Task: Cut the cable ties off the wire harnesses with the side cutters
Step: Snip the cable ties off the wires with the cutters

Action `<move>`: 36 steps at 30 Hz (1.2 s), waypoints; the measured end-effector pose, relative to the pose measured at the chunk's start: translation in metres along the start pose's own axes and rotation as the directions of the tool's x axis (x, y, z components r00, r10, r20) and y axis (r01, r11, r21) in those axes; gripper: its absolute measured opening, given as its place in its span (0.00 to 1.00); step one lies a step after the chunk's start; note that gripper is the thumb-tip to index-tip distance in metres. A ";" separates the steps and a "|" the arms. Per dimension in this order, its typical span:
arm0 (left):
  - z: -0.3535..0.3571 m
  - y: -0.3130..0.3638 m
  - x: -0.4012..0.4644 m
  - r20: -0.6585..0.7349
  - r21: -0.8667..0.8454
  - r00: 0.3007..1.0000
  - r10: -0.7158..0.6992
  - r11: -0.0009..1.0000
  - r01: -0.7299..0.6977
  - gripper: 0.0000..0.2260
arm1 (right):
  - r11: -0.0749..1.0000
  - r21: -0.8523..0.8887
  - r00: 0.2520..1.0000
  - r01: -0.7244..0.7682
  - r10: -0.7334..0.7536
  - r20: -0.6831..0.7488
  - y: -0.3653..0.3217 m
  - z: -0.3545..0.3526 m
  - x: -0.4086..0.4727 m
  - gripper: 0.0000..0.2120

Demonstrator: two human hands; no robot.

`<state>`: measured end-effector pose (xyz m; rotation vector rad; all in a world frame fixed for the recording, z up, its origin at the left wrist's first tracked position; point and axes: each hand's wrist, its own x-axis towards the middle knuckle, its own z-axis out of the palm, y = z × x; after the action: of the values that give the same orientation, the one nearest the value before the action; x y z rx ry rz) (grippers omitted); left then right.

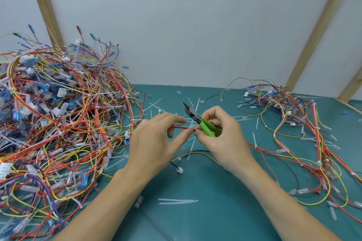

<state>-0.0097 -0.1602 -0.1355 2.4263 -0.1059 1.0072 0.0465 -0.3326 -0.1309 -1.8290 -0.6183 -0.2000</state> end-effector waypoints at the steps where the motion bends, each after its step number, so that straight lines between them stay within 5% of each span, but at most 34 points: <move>1: 0.000 -0.001 0.000 0.012 -0.001 1.000 -0.023 1.000 0.023 0.12 | 0.999 -0.018 0.999 0.031 -0.031 -0.012 -0.001 0.000 -0.001 0.13; 6: 0.003 -0.004 0.000 0.118 -0.116 0.987 -0.113 0.985 0.127 0.12 | 0.984 -0.090 0.985 0.156 -0.161 -0.059 -0.008 -0.006 -0.001 0.13; 11: 0.002 -0.005 0.003 0.038 -0.300 0.996 -0.083 0.950 0.090 0.11 | 0.988 0.004 0.987 0.155 -0.155 -0.030 -0.011 -0.003 -0.002 0.15; 18: 0.010 -0.013 0.002 0.130 -0.266 0.990 -0.050 0.960 0.084 0.17 | 0.999 0.037 0.999 -0.031 0.031 0.016 0.000 0.000 -0.001 0.13; 22: 0.011 -0.016 0.002 0.107 -0.138 0.994 -0.009 0.990 0.024 0.12 | 0.991 0.003 0.991 -0.131 0.131 0.036 0.004 -0.006 0.004 0.14; 26: 0.006 -0.021 0.005 0.036 -0.118 0.999 -0.016 0.993 0.020 0.12 | 0.990 -0.105 0.990 -0.091 0.101 0.099 0.004 -0.027 0.010 0.21; 36: 0.004 -0.021 0.004 0.004 -0.111 1.000 -0.007 0.994 0.007 0.11 | 0.967 -0.250 0.971 -0.038 0.096 0.221 0.021 -0.047 0.016 0.16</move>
<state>0.0010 -0.1434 -0.1436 2.3264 -0.1505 0.9675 0.0783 -0.3759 -0.1251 -2.1282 -0.7171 -0.0156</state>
